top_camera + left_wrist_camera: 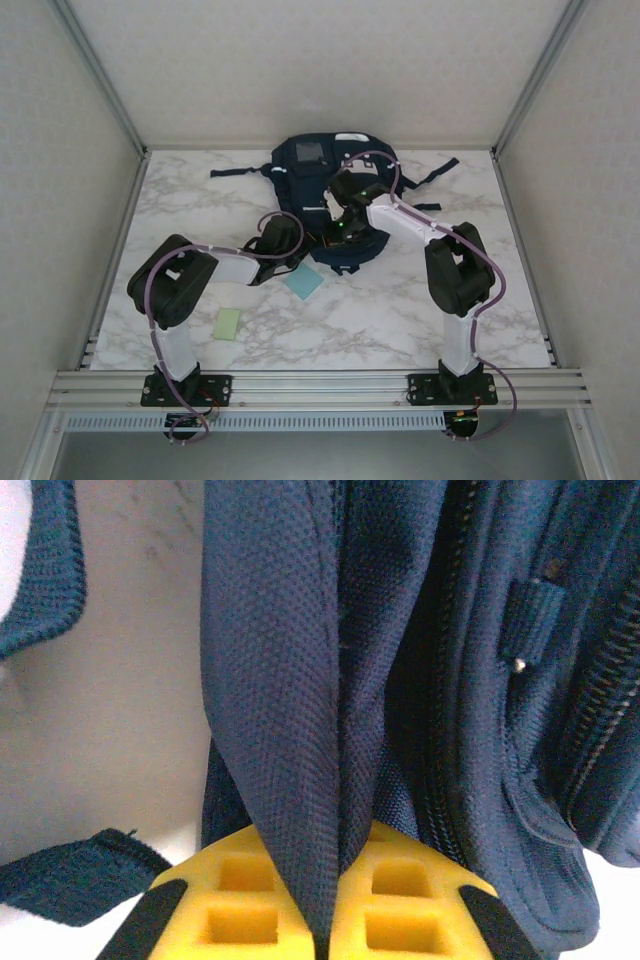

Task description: Pack the student bag

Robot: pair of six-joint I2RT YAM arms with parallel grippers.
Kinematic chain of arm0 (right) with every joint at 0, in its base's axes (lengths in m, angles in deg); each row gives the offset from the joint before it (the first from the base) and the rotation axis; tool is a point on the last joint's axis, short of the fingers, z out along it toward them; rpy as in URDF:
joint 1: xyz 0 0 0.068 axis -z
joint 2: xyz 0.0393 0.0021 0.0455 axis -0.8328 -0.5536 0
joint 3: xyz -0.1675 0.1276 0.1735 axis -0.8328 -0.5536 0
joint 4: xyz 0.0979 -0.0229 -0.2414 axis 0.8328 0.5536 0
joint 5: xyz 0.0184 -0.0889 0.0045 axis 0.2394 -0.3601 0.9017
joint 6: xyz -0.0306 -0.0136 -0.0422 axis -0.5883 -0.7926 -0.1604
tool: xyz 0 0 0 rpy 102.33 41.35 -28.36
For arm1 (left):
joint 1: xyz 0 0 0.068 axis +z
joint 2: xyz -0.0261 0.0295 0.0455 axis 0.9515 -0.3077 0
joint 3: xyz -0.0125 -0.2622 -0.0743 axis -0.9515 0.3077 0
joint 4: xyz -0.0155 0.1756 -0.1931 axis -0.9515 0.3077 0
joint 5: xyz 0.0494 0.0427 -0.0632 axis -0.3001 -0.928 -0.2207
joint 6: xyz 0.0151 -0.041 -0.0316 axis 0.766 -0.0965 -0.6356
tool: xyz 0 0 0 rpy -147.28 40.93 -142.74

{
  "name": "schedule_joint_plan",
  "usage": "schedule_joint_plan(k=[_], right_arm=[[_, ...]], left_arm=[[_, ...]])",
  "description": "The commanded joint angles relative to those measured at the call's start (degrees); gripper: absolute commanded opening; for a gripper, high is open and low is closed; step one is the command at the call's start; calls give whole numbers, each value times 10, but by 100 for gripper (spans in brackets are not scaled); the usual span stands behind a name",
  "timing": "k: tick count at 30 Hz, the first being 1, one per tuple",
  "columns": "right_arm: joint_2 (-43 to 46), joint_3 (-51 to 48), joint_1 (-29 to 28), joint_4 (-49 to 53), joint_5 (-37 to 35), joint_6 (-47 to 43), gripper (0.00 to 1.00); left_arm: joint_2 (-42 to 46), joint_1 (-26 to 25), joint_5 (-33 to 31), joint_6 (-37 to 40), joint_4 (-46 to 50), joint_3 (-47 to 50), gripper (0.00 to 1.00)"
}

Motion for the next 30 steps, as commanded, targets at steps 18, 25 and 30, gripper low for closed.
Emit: schedule_joint_plan(k=[18, 25, 30], right_arm=[[72, -91, 75, 96, -226, -358, 0], [32, -54, 139, 19, -178, -510, 0], [-26, 16, 193, -24, -147, -569, 0]], left_arm=[[122, 146, 134, 193, 188, 23, 0], [105, 173, 188, 247, 232, -23, 0], [105, 178, 192, 294, 279, -42, 0]])
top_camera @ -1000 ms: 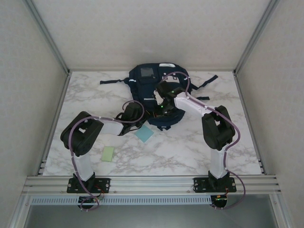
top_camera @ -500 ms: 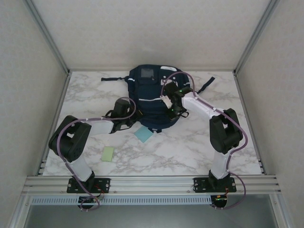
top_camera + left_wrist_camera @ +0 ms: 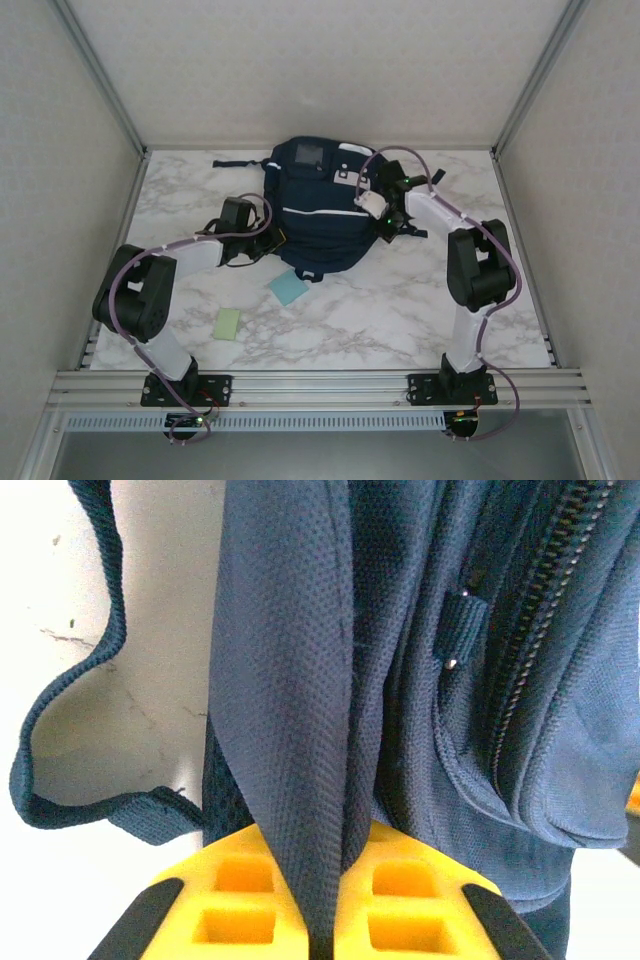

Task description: Pack the student bag

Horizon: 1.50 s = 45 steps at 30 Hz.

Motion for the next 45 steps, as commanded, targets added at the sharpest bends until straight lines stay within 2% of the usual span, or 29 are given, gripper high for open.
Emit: schedule_joint_plan(k=[1, 7, 13, 17, 21, 22, 24, 26, 27, 34, 38, 45], right_arm=[[-50, 60, 46, -56, -20, -66, 0], [-132, 163, 63, -142, -1, -87, 0], [-217, 276, 68, -179, -81, -95, 0], [-237, 337, 76, -183, -95, -40, 0], [-234, 371, 78, -139, -47, 18, 0], [-227, 369, 78, -133, -34, 34, 7], [-205, 352, 78, -121, 5, 63, 30], [-170, 317, 77, -119, 43, 95, 44], [-157, 305, 75, -116, 58, 109, 47], [-74, 250, 53, -67, 130, 294, 60], [-43, 197, 24, -85, 169, 396, 59], [-13, 94, -8, -177, 187, 570, 60]], left_arm=[[11, 23, -4, 60, 51, -21, 0], [13, 35, -6, 82, 75, -21, 0], [24, 46, -4, 100, 97, -21, 0], [40, 57, -14, 114, 119, -15, 0], [45, 64, -11, 113, 119, -16, 0], [45, 65, -11, 113, 120, -17, 0], [48, 65, -11, 113, 122, -21, 0], [50, 64, -13, 113, 122, -24, 0], [51, 65, -13, 111, 123, -24, 0], [58, 65, -31, 108, 119, -26, 0], [60, 64, -40, 111, 118, -25, 0], [51, 64, -34, 109, 107, -28, 0]])
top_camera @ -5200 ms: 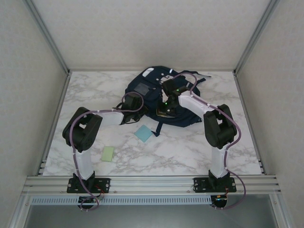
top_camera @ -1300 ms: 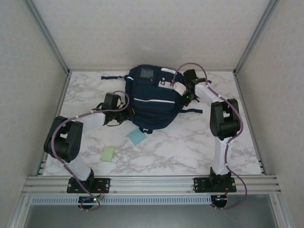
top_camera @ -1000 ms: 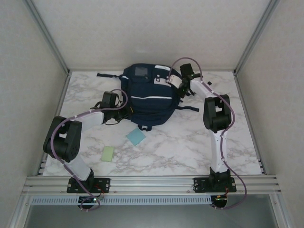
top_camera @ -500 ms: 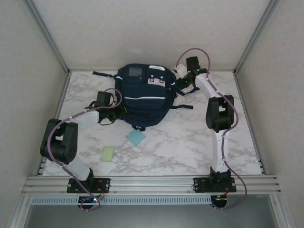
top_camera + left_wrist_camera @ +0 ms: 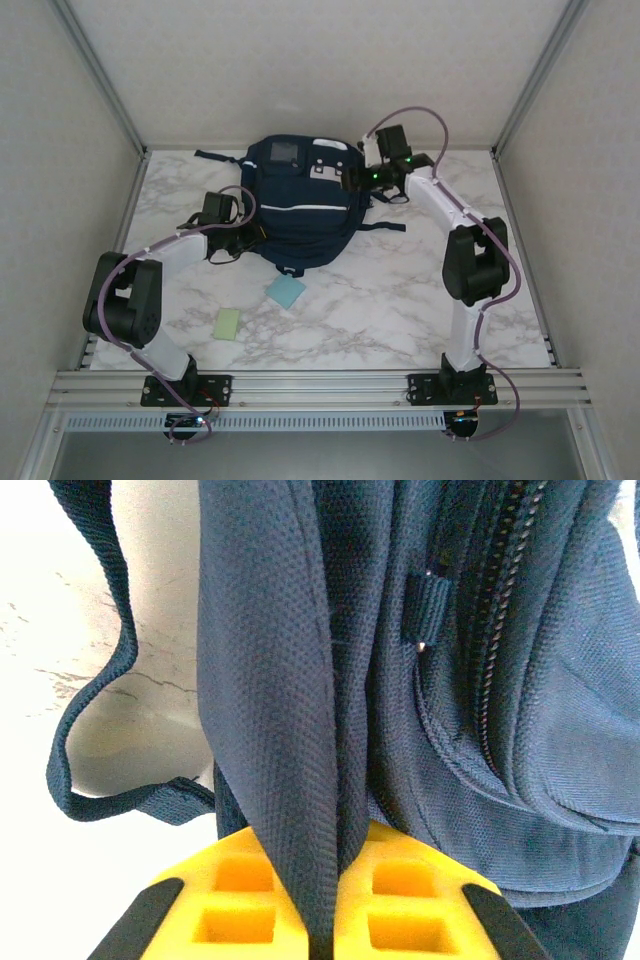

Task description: Pack the student bag

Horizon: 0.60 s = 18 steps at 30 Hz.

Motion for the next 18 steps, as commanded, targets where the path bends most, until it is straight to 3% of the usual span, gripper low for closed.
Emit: schedule_joint_plan(k=[1, 16, 18], right_arm=[[6, -36, 4, -56, 25, 124, 60], [-68, -30, -6, -108, 36, 192, 59], [-79, -31, -8, -126, 67, 192, 59]], left_arm=[[16, 2, -1, 8, 0, -9, 0], [11, 1, 21, -12, -28, -4, 0], [11, 1, 22, -11, -30, -5, 0]])
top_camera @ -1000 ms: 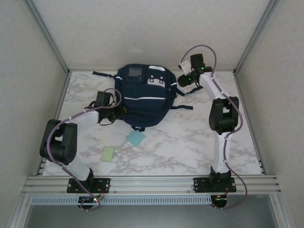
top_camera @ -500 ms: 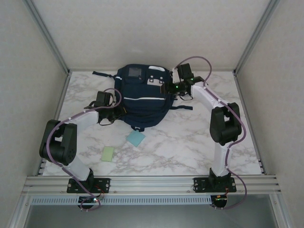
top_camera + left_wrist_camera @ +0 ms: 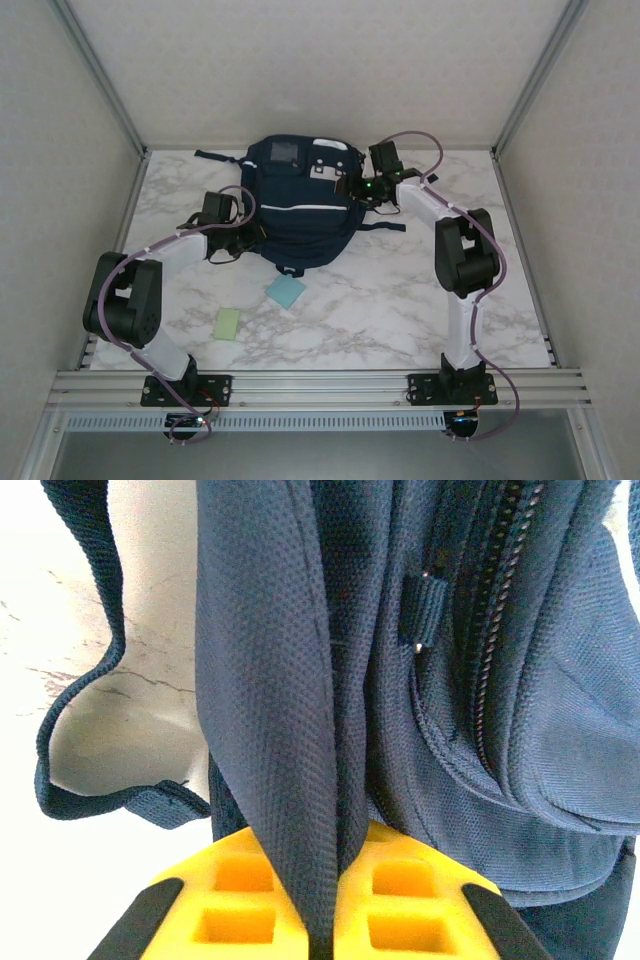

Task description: Pack the student bag

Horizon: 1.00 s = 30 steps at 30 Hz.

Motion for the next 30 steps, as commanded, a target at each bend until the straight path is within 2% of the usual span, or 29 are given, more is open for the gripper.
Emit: schedule_joint_plan(k=[1, 4, 11, 17, 24, 30], right_arm=[[-24, 17, -8, -28, 43, 16, 58], [-26, 21, -29, -22, 53, -5, 57], [6, 0, -71, 37, 3, -46, 56], [64, -78, -98, 76, -6, -61, 56], [152, -167, -114, 93, 30, -82, 56], [168, -151, -111, 156, -111, -154, 57]], left_arm=[[12, 0, 15, -6, -27, -4, 0], [9, -2, 16, -8, -30, -3, 0], [4, -5, 20, -12, -34, -4, 0], [4, -14, 20, -17, -41, -3, 0], [0, -19, 14, -15, -38, -9, 0], [10, -19, 0, -1, -15, -17, 0]])
